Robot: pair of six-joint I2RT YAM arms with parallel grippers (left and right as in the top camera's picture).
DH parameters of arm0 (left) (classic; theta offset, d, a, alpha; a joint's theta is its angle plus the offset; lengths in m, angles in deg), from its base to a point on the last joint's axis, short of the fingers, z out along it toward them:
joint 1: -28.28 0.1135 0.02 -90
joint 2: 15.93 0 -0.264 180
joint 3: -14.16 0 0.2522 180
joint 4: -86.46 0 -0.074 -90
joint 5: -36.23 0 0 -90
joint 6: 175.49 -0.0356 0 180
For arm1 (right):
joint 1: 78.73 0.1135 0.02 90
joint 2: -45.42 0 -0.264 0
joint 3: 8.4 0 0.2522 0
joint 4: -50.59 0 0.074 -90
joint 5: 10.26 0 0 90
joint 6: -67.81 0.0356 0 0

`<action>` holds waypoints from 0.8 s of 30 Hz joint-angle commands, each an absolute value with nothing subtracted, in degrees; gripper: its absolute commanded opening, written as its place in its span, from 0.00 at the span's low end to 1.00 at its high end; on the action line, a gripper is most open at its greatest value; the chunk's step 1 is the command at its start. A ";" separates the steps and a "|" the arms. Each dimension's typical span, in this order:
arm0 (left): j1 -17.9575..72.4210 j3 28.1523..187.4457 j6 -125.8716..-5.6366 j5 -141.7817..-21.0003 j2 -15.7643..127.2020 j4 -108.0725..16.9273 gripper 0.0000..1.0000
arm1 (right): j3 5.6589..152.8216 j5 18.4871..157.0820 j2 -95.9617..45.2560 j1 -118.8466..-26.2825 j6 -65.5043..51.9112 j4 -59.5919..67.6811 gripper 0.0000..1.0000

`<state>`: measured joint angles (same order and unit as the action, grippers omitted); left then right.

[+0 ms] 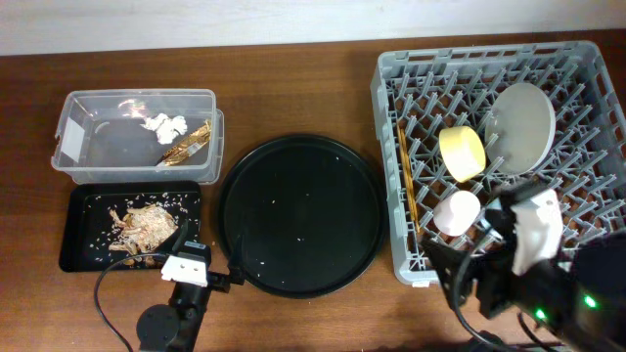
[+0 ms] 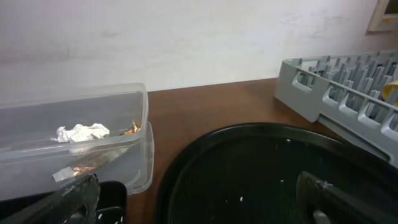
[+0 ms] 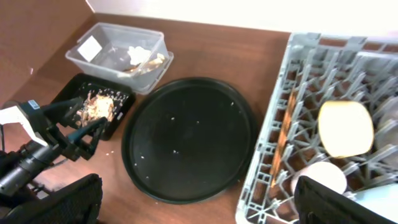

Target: Sort waste into correct bins and load items into the dishwasher rack

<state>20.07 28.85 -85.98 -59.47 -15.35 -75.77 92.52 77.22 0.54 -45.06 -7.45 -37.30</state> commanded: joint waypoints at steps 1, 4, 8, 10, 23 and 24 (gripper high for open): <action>20.36 28.39 -87.10 -59.84 -15.63 -75.88 0.99 | 91.95 66.14 3.60 -45.41 -8.48 -37.36 0.99; 20.36 28.39 -87.10 -59.84 -15.63 -75.88 0.99 | 83.10 67.16 9.65 -57.25 -8.55 -28.16 0.99; 20.36 28.39 -87.10 -59.82 -15.63 -75.88 0.99 | 56.61 75.27 25.34 -68.16 -15.80 -6.55 0.99; 20.36 28.39 -87.10 -59.82 -15.63 -75.88 0.99 | 46.20 76.52 31.90 -69.91 -15.78 -0.34 0.99; 20.36 28.39 -87.10 -59.84 -15.63 -75.88 0.99 | 5.68 77.83 45.23 -71.24 -15.78 34.87 0.99; 20.36 28.39 -87.10 -59.84 -15.63 -75.88 0.99 | 5.68 77.81 45.23 -71.26 -15.78 34.79 0.99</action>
